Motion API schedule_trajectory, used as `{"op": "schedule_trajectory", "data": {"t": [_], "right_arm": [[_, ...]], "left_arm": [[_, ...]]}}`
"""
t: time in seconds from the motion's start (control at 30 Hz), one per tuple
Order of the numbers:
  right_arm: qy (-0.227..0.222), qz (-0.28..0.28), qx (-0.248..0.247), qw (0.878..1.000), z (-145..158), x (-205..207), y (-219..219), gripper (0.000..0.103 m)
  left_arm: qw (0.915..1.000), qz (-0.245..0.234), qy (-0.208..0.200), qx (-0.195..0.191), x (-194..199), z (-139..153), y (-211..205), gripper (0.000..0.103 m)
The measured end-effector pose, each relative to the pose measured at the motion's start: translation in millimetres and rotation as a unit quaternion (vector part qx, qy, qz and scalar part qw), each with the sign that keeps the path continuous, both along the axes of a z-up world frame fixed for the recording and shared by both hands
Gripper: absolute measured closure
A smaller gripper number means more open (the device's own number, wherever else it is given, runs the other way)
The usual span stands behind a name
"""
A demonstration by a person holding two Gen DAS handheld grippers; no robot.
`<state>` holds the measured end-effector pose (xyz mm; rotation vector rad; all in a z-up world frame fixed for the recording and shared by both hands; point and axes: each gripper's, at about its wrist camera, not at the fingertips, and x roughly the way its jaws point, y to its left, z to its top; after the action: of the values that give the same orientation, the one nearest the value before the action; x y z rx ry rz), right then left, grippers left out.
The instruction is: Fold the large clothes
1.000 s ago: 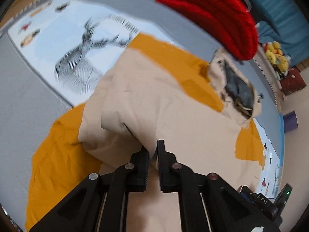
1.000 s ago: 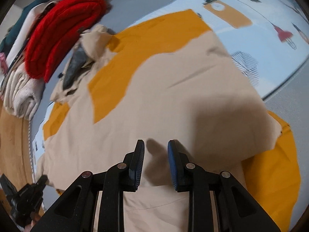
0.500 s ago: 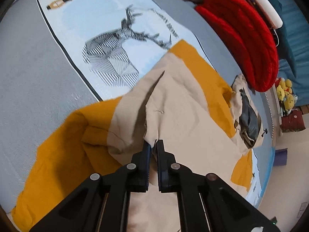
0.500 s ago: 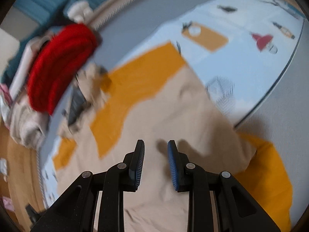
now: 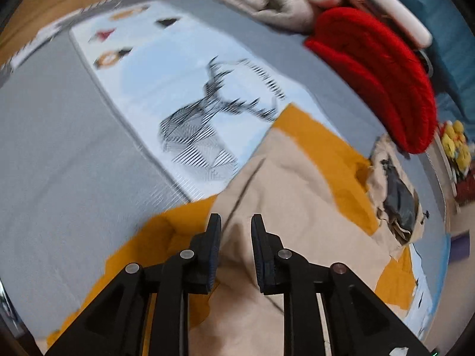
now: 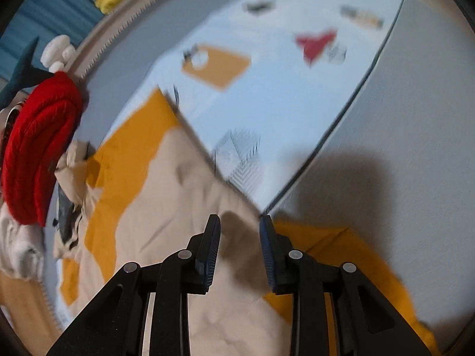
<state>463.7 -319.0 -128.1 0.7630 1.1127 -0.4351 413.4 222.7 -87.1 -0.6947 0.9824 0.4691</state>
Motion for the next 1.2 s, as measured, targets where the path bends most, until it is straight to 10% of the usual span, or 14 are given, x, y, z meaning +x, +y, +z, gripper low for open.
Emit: {"op": "schedule_trajectory", "data": {"t": [0.17,0.3,0.53,0.7,0.97,1.2], "right_arm": [[-0.043,0.071,0.049,0.995,1,18,17,0.071],[0.036,0.065,0.086,0.994,-38,16,18,0.07],[-0.015,0.093,0.065,0.993,-9,22,23,0.069],[0.04,0.053,0.113,0.991,-37,12,12,0.074],[-0.056,0.138,-0.01,0.989,43,14,40,0.071],[-0.133,0.252,-0.114,0.952,101,-17,84,0.071]], "left_arm": [[0.995,-0.056,0.036,-0.074,19,-38,-3,0.084],[0.9911,-0.016,0.089,-0.098,10,-65,7,0.084],[0.9938,-0.073,0.067,-0.051,22,-43,-4,0.077],[0.9895,-0.072,0.11,-0.062,19,-61,-14,0.075],[0.9893,-0.14,0.026,0.029,14,-5,-53,0.075],[0.977,-0.198,-0.021,0.075,7,21,-83,0.075]]}}
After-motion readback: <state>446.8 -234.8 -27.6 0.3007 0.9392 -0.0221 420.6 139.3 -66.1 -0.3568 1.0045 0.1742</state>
